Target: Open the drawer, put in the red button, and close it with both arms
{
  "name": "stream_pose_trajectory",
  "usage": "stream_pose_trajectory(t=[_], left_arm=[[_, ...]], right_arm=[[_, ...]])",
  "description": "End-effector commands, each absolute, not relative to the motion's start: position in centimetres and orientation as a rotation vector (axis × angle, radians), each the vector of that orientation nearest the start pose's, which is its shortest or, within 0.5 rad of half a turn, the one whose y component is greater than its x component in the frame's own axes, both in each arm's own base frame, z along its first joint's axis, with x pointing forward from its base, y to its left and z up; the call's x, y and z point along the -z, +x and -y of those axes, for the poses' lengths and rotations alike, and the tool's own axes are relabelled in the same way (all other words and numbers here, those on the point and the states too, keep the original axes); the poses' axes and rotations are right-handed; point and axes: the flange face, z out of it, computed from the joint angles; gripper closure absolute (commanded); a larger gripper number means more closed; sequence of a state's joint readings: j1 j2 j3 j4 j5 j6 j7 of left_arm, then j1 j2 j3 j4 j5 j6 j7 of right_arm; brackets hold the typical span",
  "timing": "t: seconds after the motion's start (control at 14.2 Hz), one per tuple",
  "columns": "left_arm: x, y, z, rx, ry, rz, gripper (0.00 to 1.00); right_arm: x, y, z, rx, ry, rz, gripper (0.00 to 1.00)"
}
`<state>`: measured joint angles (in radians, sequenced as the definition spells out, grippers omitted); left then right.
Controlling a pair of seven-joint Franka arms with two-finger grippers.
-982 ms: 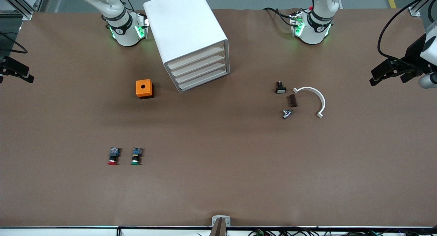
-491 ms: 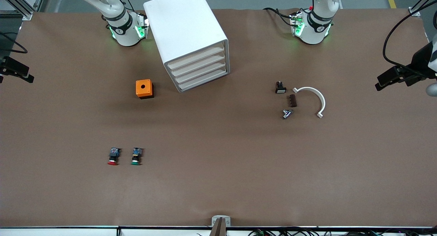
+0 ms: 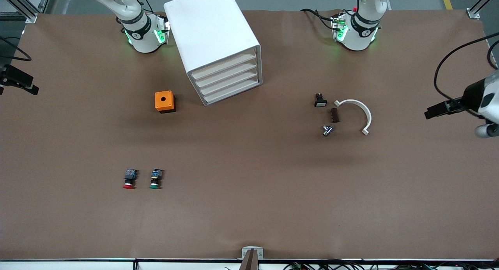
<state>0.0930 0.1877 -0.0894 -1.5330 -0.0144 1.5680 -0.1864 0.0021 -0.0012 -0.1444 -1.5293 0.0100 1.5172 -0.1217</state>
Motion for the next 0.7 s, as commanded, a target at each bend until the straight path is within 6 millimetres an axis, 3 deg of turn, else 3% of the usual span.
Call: stream_pose_trajectory(t=[0.0,0.14,0.35,0.42,0.56,0.63], left_arm=[[-49.5,61.2,2.0,-0.383,-3.134,0.260,0.00],[-47.7,61.3,5.6,-0.459,-3.103,0.273,0.00],[-45.3,61.1,13.3,-0.506,-3.025,0.446,0.00],[-44.6,61.1,15.9,-0.542,-3.019,0.547,0.00],[-43.6,61.7,20.8,-0.641,-3.019,0.782,0.00],[-43.0,61.8,23.0,-0.685,-2.989,0.902,0.00]], right_arm=[[-64.2,54.3,10.0,-0.011,-3.137,-0.093,0.00],[-64.0,54.5,9.9,-0.009,-3.140,-0.087,0.00],[-61.2,56.2,9.9,-0.069,-3.139,-0.089,0.00],[-59.1,57.2,10.1,-0.121,-3.132,-0.093,0.00],[-57.9,58.3,10.5,-0.103,-3.146,-0.096,0.00],[-55.8,59.7,10.6,-0.111,-3.153,-0.095,0.00]])
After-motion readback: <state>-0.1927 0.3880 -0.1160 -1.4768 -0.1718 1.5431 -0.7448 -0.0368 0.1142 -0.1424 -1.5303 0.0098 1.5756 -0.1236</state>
